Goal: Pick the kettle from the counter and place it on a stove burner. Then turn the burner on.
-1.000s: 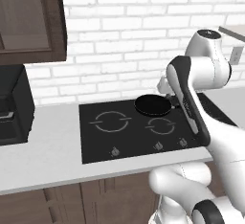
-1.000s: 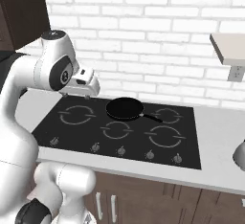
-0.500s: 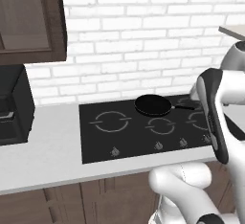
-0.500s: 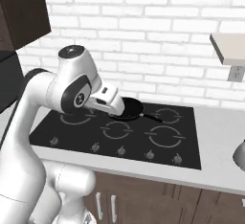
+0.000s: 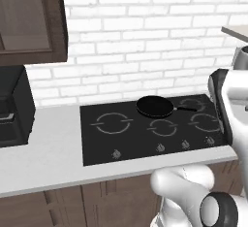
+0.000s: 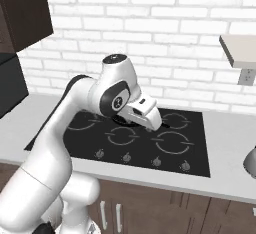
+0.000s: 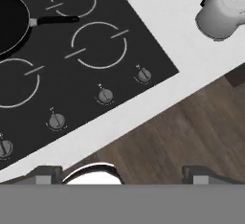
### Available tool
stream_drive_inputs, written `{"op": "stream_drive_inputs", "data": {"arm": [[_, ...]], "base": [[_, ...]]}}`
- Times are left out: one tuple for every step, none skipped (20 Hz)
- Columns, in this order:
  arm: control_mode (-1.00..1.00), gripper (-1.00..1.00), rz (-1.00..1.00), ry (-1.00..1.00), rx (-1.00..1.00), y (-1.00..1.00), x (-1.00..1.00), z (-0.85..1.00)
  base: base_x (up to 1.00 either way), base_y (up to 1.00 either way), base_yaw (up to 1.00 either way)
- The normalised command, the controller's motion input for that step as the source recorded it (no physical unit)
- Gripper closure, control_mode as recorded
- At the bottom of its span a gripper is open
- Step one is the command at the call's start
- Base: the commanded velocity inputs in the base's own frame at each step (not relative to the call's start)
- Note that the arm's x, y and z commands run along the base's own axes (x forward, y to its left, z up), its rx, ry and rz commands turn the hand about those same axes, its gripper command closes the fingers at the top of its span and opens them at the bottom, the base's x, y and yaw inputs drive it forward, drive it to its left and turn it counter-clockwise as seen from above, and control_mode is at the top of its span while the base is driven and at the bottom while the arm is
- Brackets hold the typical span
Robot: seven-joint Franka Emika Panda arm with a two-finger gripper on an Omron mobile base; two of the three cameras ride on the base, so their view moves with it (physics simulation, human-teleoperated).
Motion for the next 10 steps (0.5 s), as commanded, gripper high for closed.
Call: {"op": "stream_drive_inputs", "data": {"arm": [[-1.00,-1.00,-0.13,0.32,-0.07,-0.56,0.89,-0.59],[-1.00,-1.00,-0.11,0.26,-0.10,-0.47,0.96,-0.54],[-1.00,-1.00,-0.10,0.22,-0.13,-0.33,1.00,-0.54],[-1.00,-1.00,-0.10,0.17,-0.14,-0.23,1.00,-0.55],[-1.00,-1.00,-0.07,0.10,-0.10,-0.21,1.00,-0.51],[-1.00,-1.00,-0.06,0.05,-0.09,-0.16,1.00,-0.43],[-1.00,-1.00,0.00,0.00,-0.01,-0.01,0.86,-0.31],[-1.00,-1.00,0.00,-0.02,0.00,0.00,0.69,-0.25],[-1.00,-1.00,0.00,-0.04,0.00,-0.01,0.63,-0.25],[-1.00,-1.00,0.00,-0.06,0.00,-0.09,0.51,-0.30]], "base": [[0.00,0.00,0.00],[0.00,0.00,0.00],[0.00,0.00,0.00],[0.00,0.00,0.00],[0.00,0.00,0.00],[0.00,0.00,0.00],[0.00,0.00,0.00],[0.00,0.00,0.00],[0.00,0.00,0.00],[0.00,0.00,0.00]]}}
